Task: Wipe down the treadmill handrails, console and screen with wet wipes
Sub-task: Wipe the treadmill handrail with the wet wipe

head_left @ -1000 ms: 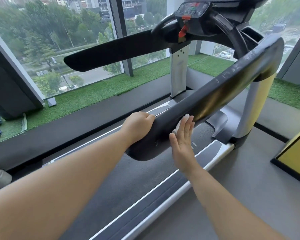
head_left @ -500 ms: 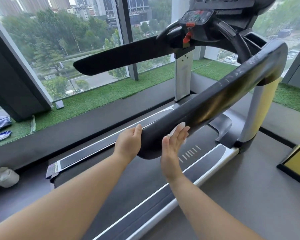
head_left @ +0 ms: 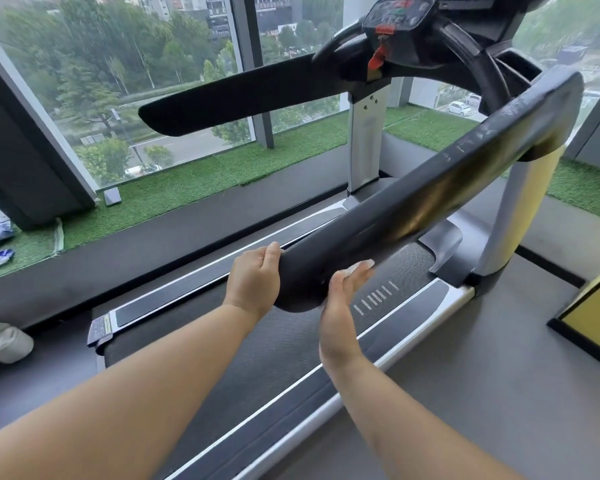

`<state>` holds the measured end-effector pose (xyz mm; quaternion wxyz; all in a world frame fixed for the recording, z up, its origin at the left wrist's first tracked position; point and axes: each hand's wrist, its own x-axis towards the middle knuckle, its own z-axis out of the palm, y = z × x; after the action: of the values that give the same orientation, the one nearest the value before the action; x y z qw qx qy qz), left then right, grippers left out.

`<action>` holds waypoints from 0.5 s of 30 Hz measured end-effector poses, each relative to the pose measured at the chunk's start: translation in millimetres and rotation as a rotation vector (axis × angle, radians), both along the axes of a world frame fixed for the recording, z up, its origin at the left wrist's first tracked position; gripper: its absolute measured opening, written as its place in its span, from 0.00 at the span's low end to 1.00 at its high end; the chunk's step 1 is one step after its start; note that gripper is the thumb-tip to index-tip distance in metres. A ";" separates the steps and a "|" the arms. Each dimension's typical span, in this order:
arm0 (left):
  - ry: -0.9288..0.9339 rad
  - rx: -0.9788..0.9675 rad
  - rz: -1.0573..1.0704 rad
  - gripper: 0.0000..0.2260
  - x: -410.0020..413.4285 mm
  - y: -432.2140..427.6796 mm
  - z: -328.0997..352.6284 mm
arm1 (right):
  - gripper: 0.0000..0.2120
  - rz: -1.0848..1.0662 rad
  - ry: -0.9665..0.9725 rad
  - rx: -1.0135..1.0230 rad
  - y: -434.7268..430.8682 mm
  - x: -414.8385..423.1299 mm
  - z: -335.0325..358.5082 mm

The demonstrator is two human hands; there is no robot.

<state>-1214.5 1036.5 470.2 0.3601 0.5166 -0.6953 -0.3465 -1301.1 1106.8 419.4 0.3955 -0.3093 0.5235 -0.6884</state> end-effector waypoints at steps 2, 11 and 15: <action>0.005 0.010 -0.005 0.22 1.0 0.6 0.2 | 0.34 0.050 0.016 -0.028 7.9 10.6 -9.9; 0.047 0.002 -0.027 0.22 2.0 0.0 -1.1 | 0.32 -0.009 0.433 -0.031 2.5 4.0 -13.4; 0.037 0.007 -0.017 0.22 -0.2 0.7 0.0 | 0.32 0.079 0.817 -0.087 15.3 27.6 -42.8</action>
<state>-1214.7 1037.2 470.2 0.3681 0.5056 -0.6915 -0.3614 -1273.5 1122.1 376.7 0.1678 -0.5935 0.5956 -0.5147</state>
